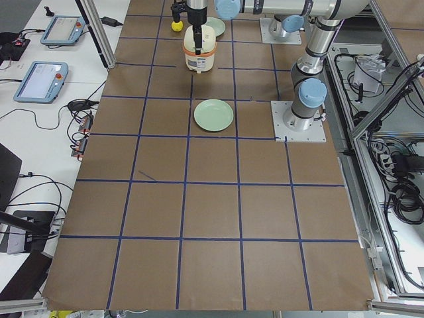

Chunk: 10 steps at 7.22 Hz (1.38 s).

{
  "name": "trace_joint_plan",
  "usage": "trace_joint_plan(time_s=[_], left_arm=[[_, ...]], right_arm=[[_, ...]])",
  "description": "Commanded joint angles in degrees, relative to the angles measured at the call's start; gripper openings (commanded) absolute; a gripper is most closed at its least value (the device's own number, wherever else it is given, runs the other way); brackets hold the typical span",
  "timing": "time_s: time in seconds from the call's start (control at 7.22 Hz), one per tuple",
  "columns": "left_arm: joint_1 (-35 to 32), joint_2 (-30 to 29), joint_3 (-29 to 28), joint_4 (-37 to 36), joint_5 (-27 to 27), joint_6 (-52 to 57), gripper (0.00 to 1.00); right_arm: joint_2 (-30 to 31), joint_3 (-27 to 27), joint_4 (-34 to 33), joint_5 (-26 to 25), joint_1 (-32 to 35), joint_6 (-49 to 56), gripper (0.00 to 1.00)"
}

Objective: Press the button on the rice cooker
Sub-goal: 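Move the right gripper toward the white rice cooker's lid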

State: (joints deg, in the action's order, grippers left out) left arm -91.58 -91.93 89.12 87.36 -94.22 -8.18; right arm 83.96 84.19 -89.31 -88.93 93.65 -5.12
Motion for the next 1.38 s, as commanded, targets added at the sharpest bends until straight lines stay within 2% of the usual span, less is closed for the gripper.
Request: trace_joint_plan(time_s=[0.0, 0.42, 0.55, 0.83, 0.97, 1.11, 1.25], left_arm=[[0.0, 0.08, 0.0, 0.0, 0.0, -0.09, 1.0], [0.0, -0.01, 0.0, 0.0, 0.0, 0.0, 1.0], [0.0, 0.08, 0.0, 0.0, 0.0, 0.0, 1.0], [0.0, 0.08, 0.0, 0.0, 0.0, 0.0, 1.0], [0.0, -0.01, 0.0, 0.0, 0.0, 0.0, 1.0], [0.0, -0.01, 0.0, 0.0, 0.0, -0.09, 1.0], [0.0, -0.01, 0.0, 0.0, 0.0, 0.0, 1.0]], right_arm=[[0.85, 1.32, 0.2, 0.51, 0.13, -0.68, 1.0], [0.94, 1.33, 0.8, 0.6, 0.13, -1.91, 1.0], [1.03, 1.24, 0.46, 0.69, 0.3, -1.91, 0.97], [0.24, 0.8, -0.06, 4.01, 1.44, -3.4, 0.84], [-0.37, 0.63, 0.1, 3.94, 1.53, -3.76, 0.69], [-0.03, 0.45, 0.45, 3.86, 1.62, -6.54, 0.4], [-0.12, 0.45, 0.19, 4.46, 1.62, -7.62, 0.25]])
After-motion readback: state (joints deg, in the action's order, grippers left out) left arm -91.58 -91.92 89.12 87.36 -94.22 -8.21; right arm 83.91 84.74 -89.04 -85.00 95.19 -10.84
